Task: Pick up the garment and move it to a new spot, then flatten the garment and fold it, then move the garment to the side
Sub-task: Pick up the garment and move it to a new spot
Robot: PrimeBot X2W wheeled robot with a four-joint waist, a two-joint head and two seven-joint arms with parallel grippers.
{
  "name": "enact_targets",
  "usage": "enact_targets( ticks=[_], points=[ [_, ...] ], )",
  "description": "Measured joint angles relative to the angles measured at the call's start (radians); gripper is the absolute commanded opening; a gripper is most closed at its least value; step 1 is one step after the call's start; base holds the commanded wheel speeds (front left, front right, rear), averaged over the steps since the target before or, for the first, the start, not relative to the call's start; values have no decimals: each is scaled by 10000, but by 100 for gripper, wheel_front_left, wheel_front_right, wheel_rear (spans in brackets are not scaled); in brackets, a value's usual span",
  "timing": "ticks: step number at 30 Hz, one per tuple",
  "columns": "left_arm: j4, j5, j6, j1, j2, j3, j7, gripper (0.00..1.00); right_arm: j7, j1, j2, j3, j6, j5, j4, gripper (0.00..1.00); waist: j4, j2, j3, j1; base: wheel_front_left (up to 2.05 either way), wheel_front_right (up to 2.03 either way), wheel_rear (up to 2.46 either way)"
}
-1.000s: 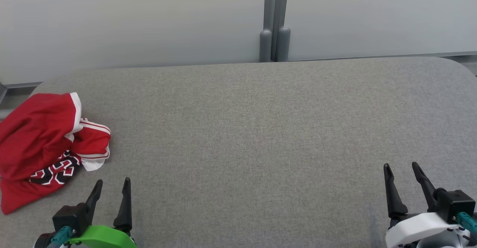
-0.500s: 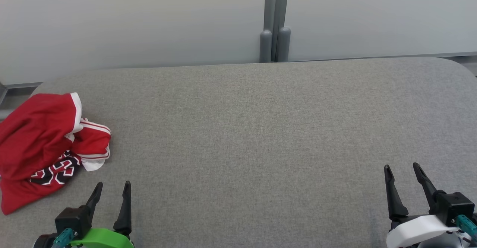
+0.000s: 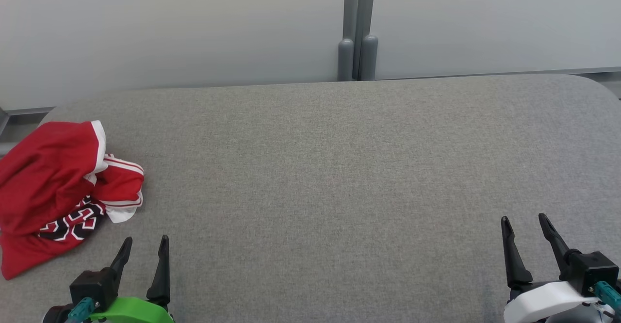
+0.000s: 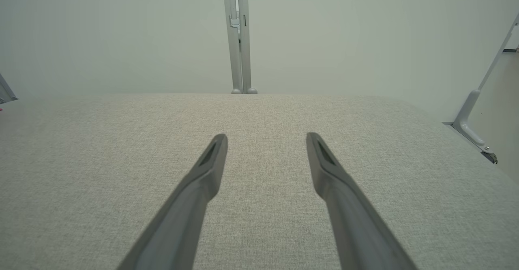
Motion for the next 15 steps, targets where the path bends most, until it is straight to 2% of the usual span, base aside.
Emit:
enact_targets(
  ticks=[15],
  points=[
    [-19,0,0,-1,-42,25,0,100,-2,4,-31,-12,0,10,-4,100,202,0,24,0,0,0,0]
  ],
)
